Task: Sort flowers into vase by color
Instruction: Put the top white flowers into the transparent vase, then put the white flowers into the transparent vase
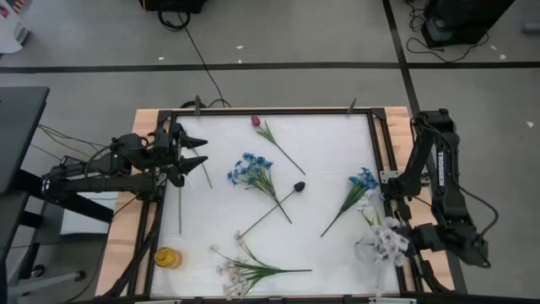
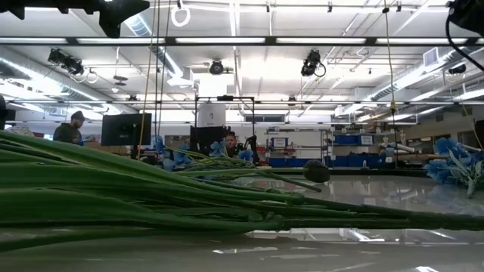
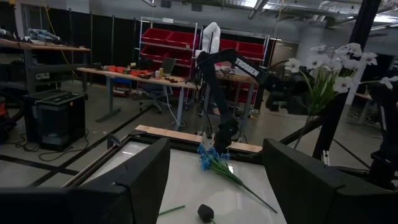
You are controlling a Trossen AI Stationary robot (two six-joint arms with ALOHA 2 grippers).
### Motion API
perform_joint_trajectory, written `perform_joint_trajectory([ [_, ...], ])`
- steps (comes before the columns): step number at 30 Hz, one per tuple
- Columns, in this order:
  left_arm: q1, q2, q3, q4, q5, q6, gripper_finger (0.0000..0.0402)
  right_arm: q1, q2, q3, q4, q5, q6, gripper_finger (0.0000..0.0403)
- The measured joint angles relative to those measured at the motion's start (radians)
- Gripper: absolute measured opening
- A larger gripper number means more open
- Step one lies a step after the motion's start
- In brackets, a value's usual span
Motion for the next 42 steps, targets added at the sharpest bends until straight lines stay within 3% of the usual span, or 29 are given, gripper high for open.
perform_joint_trajectory([
  [7,0.000,0.000,0.000,0.000,0.000,0.000,0.0261,0.000,0.010,0.000,0.005,0.121,0.051,0.0056],
  [19,0.000,0.000,0.000,0.000,0.000,0.000,0.0261,0.000,0.009,0.000,0.094,0.046,0.091,0.0068],
  [24,0.000,0.000,0.000,0.000,0.000,0.000,0.0261,0.000,0.008,0.000,0.323,0.111,0.084,0.0068],
  [28,0.000,0.000,0.000,0.000,0.000,0.000,0.0261,0.000,-0.003,0.000,0.622,0.127,-0.074,0.0068],
  [32,0.000,0.000,0.000,0.000,0.000,0.000,0.0261,-0.010,-0.027,0.000,0.937,0.126,-0.336,0.0068],
  [39,0.000,0.000,0.000,0.000,0.000,0.000,0.0261,-0.101,-0.060,0.008,1.298,-0.092,-0.749,0.0068],
  [42,0.000,0.000,0.000,0.000,0.000,0.000,0.0261,-0.169,-0.084,0.036,1.346,-0.106,-0.871,0.0068],
])
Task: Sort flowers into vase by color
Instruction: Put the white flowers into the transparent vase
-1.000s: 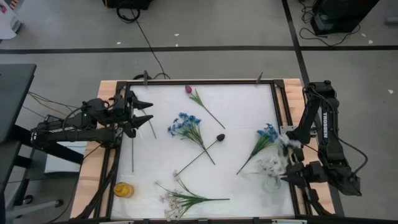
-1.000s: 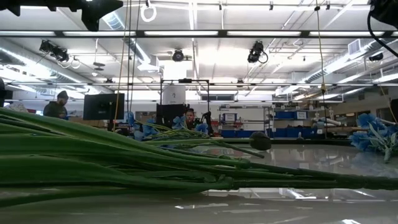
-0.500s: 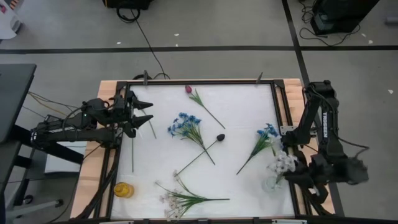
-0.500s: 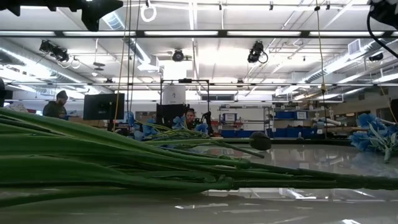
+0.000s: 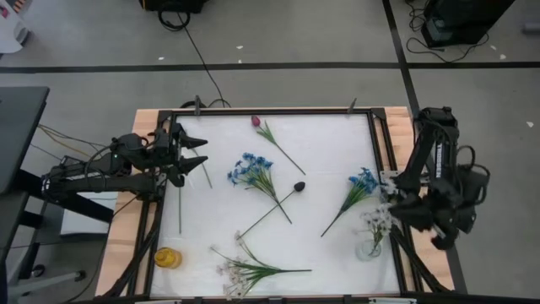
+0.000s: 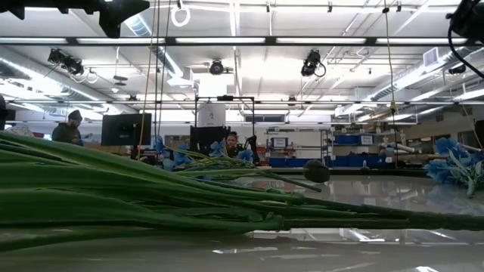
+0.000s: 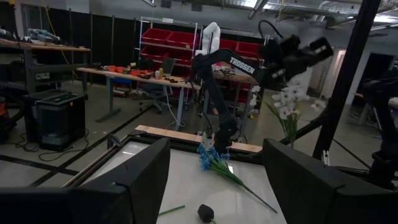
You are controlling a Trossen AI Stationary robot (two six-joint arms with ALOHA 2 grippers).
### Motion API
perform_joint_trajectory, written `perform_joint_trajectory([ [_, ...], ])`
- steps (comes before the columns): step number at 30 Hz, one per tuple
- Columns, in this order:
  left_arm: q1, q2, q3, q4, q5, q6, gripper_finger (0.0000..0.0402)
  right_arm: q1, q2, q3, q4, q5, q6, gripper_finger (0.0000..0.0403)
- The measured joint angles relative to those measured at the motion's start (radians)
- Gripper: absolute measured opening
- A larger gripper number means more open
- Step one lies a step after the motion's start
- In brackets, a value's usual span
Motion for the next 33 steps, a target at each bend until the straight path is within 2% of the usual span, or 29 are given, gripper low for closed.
perform_joint_trajectory([
  [5,0.000,0.000,0.000,0.000,0.000,0.000,0.0261,-0.172,-0.023,0.058,-0.001,0.196,-0.203,0.0068],
  [7,0.000,0.000,0.000,0.000,0.000,0.000,0.0261,-0.257,-0.032,0.080,-0.002,0.241,-0.248,0.0068],
  [13,0.000,0.000,0.000,0.000,0.000,0.000,0.0261,-0.493,-0.058,0.132,-0.002,0.246,-0.310,0.0068],
  [21,0.000,0.000,0.000,0.000,0.000,0.000,0.0261,-0.681,-0.058,0.157,-0.049,0.244,-0.347,0.0068],
  [23,0.000,0.000,0.000,0.000,0.000,0.000,0.0261,-0.703,-0.041,0.157,-0.109,0.200,-0.347,0.0068],
  [27,0.000,0.000,0.000,0.000,0.000,0.000,0.0261,-0.744,0.011,0.158,-0.320,-0.100,-0.303,0.0065],
  [28,0.000,0.000,0.000,0.000,0.000,0.000,0.0261,-0.769,0.026,0.162,-0.370,-0.143,-0.260,0.0064],
  [33,0.000,0.000,0.000,0.000,0.000,0.000,0.0261,-0.902,0.079,0.213,-0.641,-0.206,0.064,0.0060],
])
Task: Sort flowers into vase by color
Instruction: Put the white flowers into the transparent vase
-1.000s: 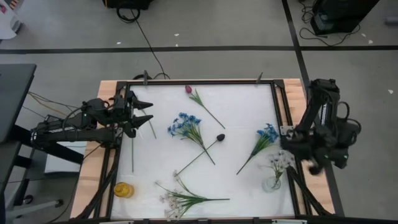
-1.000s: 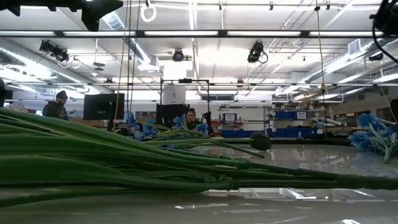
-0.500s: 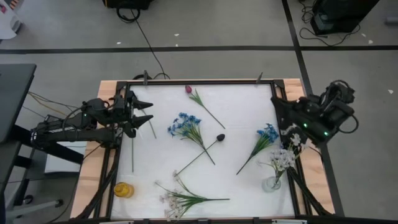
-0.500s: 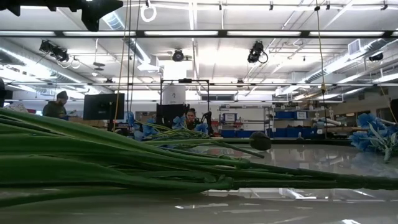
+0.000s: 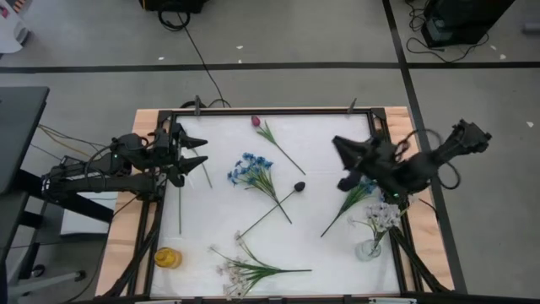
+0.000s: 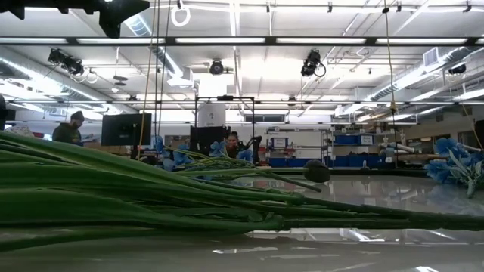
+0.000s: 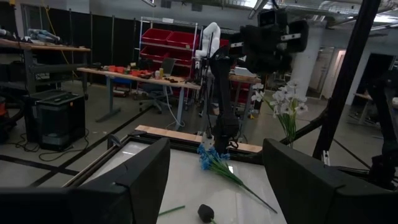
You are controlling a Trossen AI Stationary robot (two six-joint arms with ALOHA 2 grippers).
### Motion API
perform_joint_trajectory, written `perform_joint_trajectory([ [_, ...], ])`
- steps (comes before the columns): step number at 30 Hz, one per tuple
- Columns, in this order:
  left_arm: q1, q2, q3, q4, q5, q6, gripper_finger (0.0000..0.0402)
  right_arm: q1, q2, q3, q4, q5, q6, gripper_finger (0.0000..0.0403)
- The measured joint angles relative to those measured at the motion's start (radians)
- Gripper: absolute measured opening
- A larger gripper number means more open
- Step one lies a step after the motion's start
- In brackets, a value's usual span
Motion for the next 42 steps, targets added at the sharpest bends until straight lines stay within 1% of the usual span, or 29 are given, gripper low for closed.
perform_joint_trajectory([
  [3,0.000,0.000,0.000,0.000,0.000,0.000,0.0261,-0.076,0.031,0.026,-0.163,-0.116,0.181,0.0060],
  [5,0.000,0.000,0.000,0.000,0.000,0.000,0.0261,-0.130,0.049,0.049,-0.247,-0.172,0.279,0.0060],
  [8,0.000,0.000,0.000,0.000,0.000,0.000,0.0261,-0.223,0.085,0.091,-0.397,-0.287,0.416,0.0060],
  [12,0.000,0.000,0.000,0.000,0.000,0.000,0.0261,-0.395,0.147,0.148,-0.641,-0.469,0.645,0.0059],
  [14,0.000,0.000,0.000,0.000,0.000,0.000,0.0261,-0.490,0.191,0.170,-0.726,-0.593,0.748,0.0059],
  [16,0.000,0.000,0.000,0.000,0.000,0.000,0.0261,-0.560,0.244,0.177,-0.753,-0.738,0.780,0.0059],
  [18,0.000,0.000,0.000,0.000,0.000,0.000,0.0261,-0.596,0.305,0.177,-0.748,-0.862,0.803,0.0058],
  [21,0.000,0.000,0.000,0.000,0.000,0.000,0.0261,-0.604,0.397,0.177,-0.742,-0.988,0.860,0.0048],
  [24,0.000,0.000,0.000,0.000,0.000,0.000,0.0261,-0.570,0.486,0.177,-0.725,-1.073,0.896,0.0031],
  [27,0.000,0.000,0.000,0.000,0.000,0.000,0.0261,-0.517,0.560,0.177,-0.711,-1.107,0.909,0.0018],
  [30,0.000,0.000,0.000,0.000,0.000,0.000,0.0261,-0.467,0.621,0.186,-0.703,-1.125,0.910,0.0018],
  [36,0.000,0.000,0.000,0.000,0.000,0.000,0.0261,-0.385,0.745,0.266,-0.730,-1.157,0.890,0.0040],
  [42,0.000,0.000,0.000,0.000,0.000,0.000,0.0261,-0.324,0.866,0.393,-0.944,-1.192,0.784,0.0079],
])
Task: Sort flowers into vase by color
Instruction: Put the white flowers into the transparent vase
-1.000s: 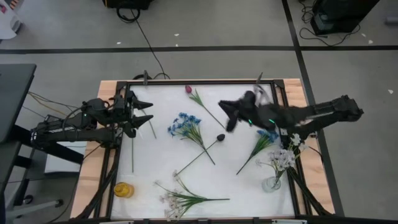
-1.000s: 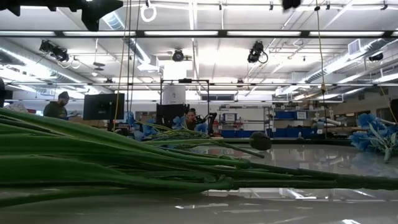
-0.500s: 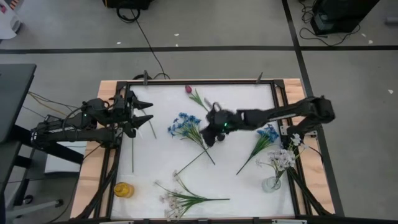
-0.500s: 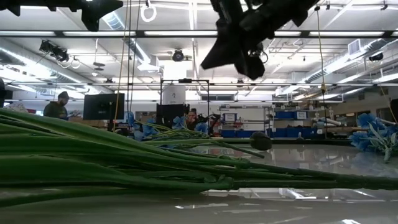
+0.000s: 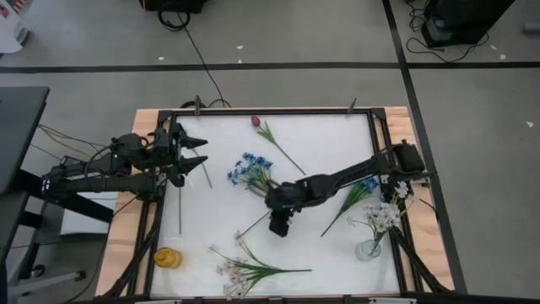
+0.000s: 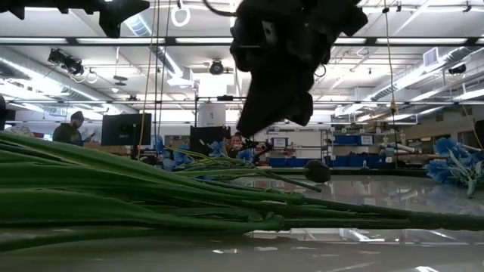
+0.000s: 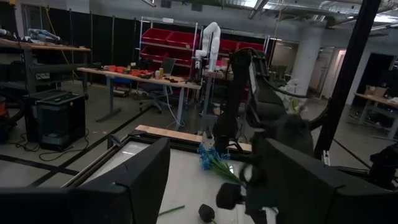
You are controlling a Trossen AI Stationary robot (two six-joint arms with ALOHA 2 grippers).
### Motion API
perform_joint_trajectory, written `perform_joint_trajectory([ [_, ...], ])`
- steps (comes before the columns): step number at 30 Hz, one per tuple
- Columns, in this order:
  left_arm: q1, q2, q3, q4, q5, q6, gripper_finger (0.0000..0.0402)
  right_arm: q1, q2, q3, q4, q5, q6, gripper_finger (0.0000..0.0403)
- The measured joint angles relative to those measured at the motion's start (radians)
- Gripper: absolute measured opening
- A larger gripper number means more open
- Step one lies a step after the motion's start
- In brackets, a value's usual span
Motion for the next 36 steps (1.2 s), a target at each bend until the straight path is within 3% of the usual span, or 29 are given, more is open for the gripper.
perform_joint_trajectory([
  [9,0.000,0.000,0.000,0.000,0.000,0.000,0.0261,0.083,0.046,0.087,-0.032,-0.021,-0.069,0.0128],
  [24,0.000,0.000,0.000,0.000,0.000,0.000,0.0261,0.263,0.055,0.064,0.114,0.092,-0.237,0.0170],
  [36,0.000,0.000,0.000,0.000,0.000,0.000,0.0261,0.329,0.178,0.063,0.215,-0.004,-0.287,0.0176],
])
